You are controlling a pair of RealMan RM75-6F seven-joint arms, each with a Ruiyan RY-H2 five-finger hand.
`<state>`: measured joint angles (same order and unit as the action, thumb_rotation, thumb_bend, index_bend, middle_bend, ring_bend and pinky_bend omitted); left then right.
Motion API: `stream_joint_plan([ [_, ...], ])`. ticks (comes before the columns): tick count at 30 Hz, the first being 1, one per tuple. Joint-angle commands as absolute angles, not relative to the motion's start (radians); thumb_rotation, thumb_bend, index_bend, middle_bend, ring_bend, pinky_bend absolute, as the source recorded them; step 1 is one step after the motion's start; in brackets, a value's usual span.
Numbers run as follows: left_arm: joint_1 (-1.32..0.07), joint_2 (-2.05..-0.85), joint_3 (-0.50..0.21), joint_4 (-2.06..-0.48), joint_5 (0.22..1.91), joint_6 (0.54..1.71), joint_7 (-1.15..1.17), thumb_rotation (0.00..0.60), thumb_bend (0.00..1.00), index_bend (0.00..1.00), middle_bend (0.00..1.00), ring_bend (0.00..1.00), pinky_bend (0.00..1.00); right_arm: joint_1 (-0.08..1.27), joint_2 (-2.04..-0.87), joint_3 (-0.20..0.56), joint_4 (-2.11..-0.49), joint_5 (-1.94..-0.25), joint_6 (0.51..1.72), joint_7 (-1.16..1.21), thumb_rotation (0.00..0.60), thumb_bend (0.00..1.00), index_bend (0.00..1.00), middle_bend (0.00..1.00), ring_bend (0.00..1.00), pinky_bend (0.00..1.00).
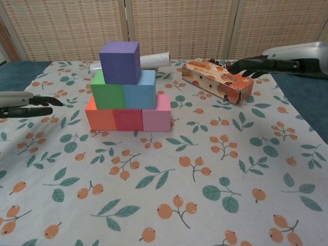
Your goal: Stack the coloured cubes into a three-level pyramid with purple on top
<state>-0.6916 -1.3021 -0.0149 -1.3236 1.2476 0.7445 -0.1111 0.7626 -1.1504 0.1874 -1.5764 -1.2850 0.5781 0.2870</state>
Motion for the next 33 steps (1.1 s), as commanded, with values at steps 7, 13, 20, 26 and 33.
stream_joint_plan([
  [7, -0.700, -1.335, -0.017, -1.320, 1.233, 0.739, -0.014, 0.000, 0.32, 0.03, 0.00, 0.00, 0.00, 0.896, -1.289, 0.151, -1.483, -1.129, 0.512, 0.044, 0.000, 0.06, 0.03, 0.00, 0.00, 0.00],
  [13, -0.701, -1.350, -0.015, -1.323, 1.211, 0.738, 0.057, 0.000, 0.32, 0.03, 0.00, 0.00, 0.00, 0.960, -1.329, 0.117, -1.450, -1.073, 0.500, -0.087, 0.000, 0.06, 0.07, 0.00, 0.00, 0.00],
  [20, -0.703, -1.368, -0.022, -1.312, 1.181, 0.727, 0.090, 0.000, 0.32, 0.03, 0.00, 0.00, 0.00, 1.007, -1.400, 0.098, -1.403, -0.992, 0.500, -0.150, 0.000, 0.06, 0.05, 0.00, 0.00, 0.00],
  [26, -0.707, -1.377, -0.028, -1.303, 1.187, 0.717, 0.083, 0.000, 0.32, 0.03, 0.00, 0.00, 0.00, 1.031, -1.447, 0.104, -1.357, -0.957, 0.498, -0.149, 0.000, 0.07, 0.03, 0.00, 0.00, 0.00],
  [33, -0.711, -1.387, -0.031, -1.302, 1.207, 0.715, 0.072, 0.000, 0.32, 0.03, 0.00, 0.00, 0.00, 1.044, -1.479, 0.102, -1.327, -0.950, 0.497, -0.145, 0.000, 0.07, 0.02, 0.00, 0.00, 0.00],
])
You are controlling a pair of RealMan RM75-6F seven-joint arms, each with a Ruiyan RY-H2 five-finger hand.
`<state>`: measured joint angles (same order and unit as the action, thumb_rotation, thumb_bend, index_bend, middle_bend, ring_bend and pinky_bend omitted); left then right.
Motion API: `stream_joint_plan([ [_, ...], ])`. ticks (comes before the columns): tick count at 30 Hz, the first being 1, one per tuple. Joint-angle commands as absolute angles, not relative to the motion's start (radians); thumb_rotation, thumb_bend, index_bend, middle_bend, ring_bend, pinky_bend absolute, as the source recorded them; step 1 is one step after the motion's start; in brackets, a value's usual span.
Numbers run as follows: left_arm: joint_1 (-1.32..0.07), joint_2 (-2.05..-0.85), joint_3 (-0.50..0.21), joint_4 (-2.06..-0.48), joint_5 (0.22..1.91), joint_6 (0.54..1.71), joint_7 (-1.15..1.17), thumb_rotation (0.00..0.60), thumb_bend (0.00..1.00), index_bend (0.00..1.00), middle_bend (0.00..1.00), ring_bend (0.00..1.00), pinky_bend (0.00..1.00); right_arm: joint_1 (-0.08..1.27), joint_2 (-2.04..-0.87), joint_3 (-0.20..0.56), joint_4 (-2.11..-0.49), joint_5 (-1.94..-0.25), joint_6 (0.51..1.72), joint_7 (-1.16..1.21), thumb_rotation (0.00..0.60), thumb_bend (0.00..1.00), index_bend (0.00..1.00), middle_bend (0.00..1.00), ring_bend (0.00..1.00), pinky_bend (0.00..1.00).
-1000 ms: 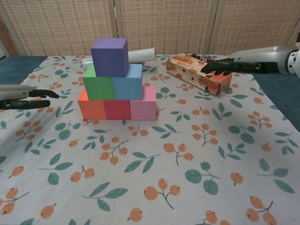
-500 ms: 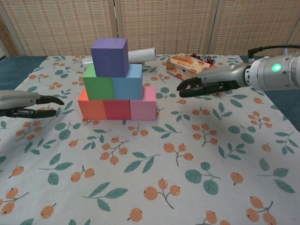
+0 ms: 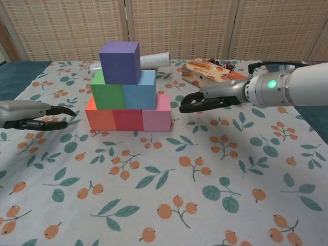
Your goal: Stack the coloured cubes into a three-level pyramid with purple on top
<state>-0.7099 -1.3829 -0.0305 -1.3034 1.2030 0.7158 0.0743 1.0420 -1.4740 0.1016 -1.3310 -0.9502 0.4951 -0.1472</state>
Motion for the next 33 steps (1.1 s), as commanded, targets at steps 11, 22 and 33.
stream_joint_plan([
  [11, -0.725, -1.409, -0.039, -1.280, 1.220, 0.701, 0.065, 0.000, 0.32, 0.03, 0.00, 0.00, 0.00, 1.055, -1.516, 0.110, -1.293, -0.956, 0.494, -0.122, 0.000, 0.10, 0.00, 0.00, 0.00, 0.00],
  [22, -0.737, -1.424, -0.043, -1.260, 1.235, 0.691, 0.058, 0.000, 0.33, 0.03, 0.00, 0.00, 0.00, 1.067, -1.551, 0.117, -1.253, -0.967, 0.484, -0.104, 0.000, 0.10, 0.00, 0.00, 0.00, 0.00],
  [33, -0.749, -1.440, -0.046, -1.239, 1.256, 0.687, 0.048, 0.000, 0.33, 0.03, 0.00, 0.00, 0.00, 1.073, -1.573, 0.124, -1.226, -0.983, 0.478, -0.087, 0.000, 0.10, 0.00, 0.00, 0.00, 0.00],
])
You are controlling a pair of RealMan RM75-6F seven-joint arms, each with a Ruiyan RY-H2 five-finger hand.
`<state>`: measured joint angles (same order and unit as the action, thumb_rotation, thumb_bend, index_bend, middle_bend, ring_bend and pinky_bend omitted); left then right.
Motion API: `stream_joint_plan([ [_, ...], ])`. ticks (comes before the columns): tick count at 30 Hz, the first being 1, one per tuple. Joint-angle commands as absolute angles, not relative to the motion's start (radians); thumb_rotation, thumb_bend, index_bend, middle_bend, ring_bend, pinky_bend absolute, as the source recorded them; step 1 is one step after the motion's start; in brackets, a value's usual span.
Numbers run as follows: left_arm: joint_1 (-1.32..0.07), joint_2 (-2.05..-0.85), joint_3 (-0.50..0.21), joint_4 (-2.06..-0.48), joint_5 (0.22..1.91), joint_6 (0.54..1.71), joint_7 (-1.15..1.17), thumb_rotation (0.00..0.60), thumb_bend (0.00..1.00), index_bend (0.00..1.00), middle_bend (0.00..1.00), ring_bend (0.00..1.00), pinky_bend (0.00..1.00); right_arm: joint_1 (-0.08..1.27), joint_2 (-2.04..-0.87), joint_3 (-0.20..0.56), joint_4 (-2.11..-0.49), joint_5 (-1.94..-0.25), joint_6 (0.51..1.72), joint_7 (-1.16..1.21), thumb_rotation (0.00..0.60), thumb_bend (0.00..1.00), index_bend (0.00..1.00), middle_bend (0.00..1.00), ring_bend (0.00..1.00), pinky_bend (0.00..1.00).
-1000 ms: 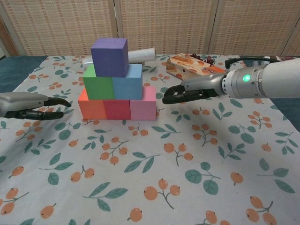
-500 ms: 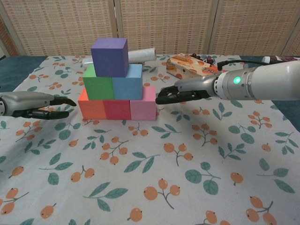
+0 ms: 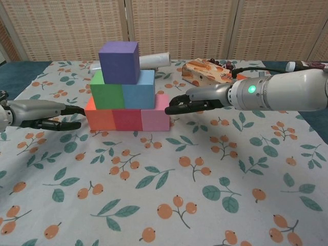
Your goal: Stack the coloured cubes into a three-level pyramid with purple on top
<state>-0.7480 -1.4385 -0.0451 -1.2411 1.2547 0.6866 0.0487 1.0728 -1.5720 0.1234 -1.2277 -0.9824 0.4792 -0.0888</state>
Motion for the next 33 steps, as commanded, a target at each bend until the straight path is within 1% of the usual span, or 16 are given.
stream_joint_plan([
  [1, -0.750, -1.440, -0.046, -1.238, 1.257, 0.686, 0.047, 0.000, 0.33, 0.03, 0.00, 0.00, 0.00, 1.074, -1.574, 0.124, -1.225, -0.984, 0.478, -0.087, 0.000, 0.10, 0.00, 0.00, 0.00, 0.00],
  [11, -0.752, -1.445, -0.045, -1.229, 1.263, 0.684, 0.038, 0.000, 0.33, 0.03, 0.00, 0.00, 0.00, 1.073, -1.575, 0.121, -1.222, -0.988, 0.483, -0.088, 0.000, 0.10, 0.00, 0.00, 0.00, 0.00],
  [21, -0.733, -1.418, -0.046, -1.249, 1.258, 0.709, 0.028, 0.000, 0.33, 0.03, 0.00, 0.00, 0.00, 1.052, -1.525, 0.113, -1.284, -0.982, 0.517, -0.100, 0.000, 0.10, 0.00, 0.00, 0.00, 0.00],
  [25, -0.706, -1.384, -0.046, -1.274, 1.250, 0.738, 0.008, 0.000, 0.33, 0.03, 0.00, 0.00, 0.00, 1.018, -1.457, 0.109, -1.368, -0.989, 0.565, -0.099, 0.000, 0.10, 0.00, 0.00, 0.00, 0.00],
  [27, -0.683, -1.354, -0.049, -1.293, 1.245, 0.766, -0.010, 0.000, 0.33, 0.03, 0.00, 0.00, 0.00, 0.984, -1.396, 0.109, -1.437, -0.996, 0.612, -0.090, 0.000, 0.10, 0.00, 0.00, 0.00, 0.00],
  [33, -0.589, -1.254, -0.063, -1.352, 1.222, 0.896, -0.065, 0.000, 0.33, 0.03, 0.00, 0.00, 0.00, 0.832, -1.181, 0.093, -1.649, -1.054, 0.809, -0.050, 0.000, 0.10, 0.00, 0.00, 0.00, 0.00],
])
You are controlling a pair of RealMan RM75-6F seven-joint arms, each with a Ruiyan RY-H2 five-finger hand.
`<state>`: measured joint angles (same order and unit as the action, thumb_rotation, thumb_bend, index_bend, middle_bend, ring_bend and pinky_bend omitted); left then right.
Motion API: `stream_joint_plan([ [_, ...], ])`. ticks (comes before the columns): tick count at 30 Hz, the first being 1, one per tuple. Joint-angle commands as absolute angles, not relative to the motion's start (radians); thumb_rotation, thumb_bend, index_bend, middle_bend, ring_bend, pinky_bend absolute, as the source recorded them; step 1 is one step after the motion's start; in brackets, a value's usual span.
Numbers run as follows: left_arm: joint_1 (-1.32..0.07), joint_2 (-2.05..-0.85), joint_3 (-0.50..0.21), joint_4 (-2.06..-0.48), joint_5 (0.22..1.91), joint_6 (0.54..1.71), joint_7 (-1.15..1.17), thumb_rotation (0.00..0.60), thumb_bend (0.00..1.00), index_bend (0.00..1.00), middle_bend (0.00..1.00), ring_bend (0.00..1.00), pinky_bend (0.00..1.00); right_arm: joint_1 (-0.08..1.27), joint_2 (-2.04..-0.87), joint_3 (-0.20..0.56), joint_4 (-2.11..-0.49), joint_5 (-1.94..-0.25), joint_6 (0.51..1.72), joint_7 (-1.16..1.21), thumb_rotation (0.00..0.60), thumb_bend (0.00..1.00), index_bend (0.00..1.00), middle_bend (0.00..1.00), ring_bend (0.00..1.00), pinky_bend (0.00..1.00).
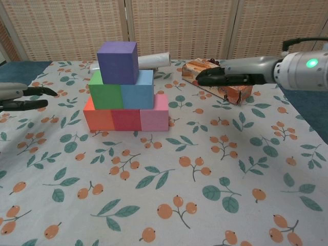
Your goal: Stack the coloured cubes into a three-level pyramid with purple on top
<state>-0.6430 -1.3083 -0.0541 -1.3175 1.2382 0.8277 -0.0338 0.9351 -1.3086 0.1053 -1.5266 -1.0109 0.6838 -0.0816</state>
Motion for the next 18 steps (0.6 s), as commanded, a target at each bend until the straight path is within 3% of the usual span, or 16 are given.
stream_joint_plan([
  [1, -0.572, -1.240, -0.065, -1.359, 1.219, 0.920, -0.069, 0.000, 0.33, 0.03, 0.00, 0.00, 0.00, 0.803, -1.150, 0.088, -1.674, -1.071, 0.844, -0.040, 0.000, 0.10, 0.00, 0.00, 0.00, 0.00],
  [2, -0.550, -1.225, -0.067, -1.365, 1.212, 0.951, -0.071, 0.002, 0.33, 0.03, 0.00, 0.00, 0.00, 0.761, -1.114, 0.082, -1.702, -1.093, 0.898, -0.020, 0.004, 0.10, 0.00, 0.00, 0.00, 0.00],
  [4, -0.518, -1.203, -0.071, -1.379, 1.197, 0.995, -0.068, 0.047, 0.33, 0.03, 0.00, 0.00, 0.00, 0.695, -1.071, 0.072, -1.732, -1.137, 0.986, 0.012, 0.095, 0.10, 0.00, 0.00, 0.00, 0.00],
  [6, -0.481, -1.188, -0.073, -1.394, 1.185, 1.049, -0.055, 0.181, 0.33, 0.04, 0.00, 0.00, 0.00, 0.617, -1.038, 0.055, -1.744, -1.194, 1.097, 0.035, 0.236, 0.10, 0.00, 0.00, 0.00, 0.00],
  [9, -0.432, -1.170, -0.071, -1.424, 1.177, 1.117, -0.038, 0.294, 0.34, 0.05, 0.00, 0.00, 0.00, 0.514, -1.023, 0.025, -1.727, -1.272, 1.244, 0.052, 0.355, 0.11, 0.00, 0.00, 0.00, 0.00],
  [18, -0.274, -1.177, -0.024, -1.493, 1.269, 1.365, 0.006, 0.326, 0.34, 0.07, 0.00, 0.00, 0.00, 0.245, -1.077, -0.043, -1.603, -1.416, 1.586, 0.112, 0.364, 0.11, 0.00, 0.00, 0.00, 0.00],
])
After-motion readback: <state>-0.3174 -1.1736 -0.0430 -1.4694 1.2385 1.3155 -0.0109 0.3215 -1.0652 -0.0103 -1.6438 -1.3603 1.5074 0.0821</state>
